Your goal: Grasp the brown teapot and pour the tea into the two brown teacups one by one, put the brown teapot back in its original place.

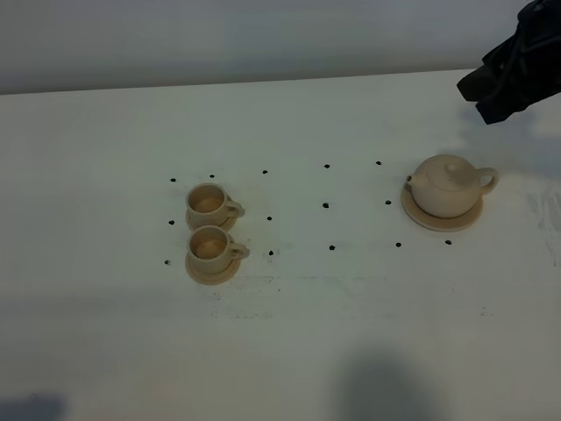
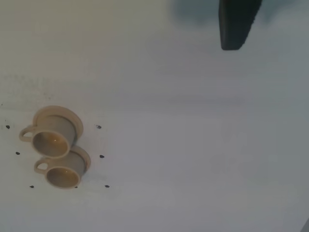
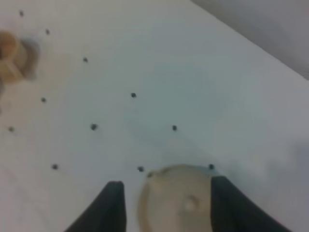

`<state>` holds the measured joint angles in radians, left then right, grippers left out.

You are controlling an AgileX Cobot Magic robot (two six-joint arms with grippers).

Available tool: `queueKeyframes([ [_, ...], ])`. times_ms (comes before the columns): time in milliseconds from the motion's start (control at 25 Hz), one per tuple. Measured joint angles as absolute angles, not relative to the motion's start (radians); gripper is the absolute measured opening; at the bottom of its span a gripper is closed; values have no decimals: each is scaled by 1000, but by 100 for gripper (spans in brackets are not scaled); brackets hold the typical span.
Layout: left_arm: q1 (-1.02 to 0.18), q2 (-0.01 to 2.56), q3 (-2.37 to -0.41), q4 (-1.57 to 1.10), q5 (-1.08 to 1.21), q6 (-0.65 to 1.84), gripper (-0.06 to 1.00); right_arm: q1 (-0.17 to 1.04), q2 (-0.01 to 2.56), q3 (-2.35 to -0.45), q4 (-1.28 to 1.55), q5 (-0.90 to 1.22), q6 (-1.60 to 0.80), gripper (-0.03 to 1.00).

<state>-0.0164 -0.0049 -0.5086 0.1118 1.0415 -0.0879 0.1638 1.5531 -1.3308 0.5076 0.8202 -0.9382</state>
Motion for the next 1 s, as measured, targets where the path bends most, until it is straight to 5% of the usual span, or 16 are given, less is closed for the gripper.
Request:
queueKeyframes([
  [1000,-16,-5,-509,112,1042,-88,61,137,1809,-1338,205,670,-1348,43],
])
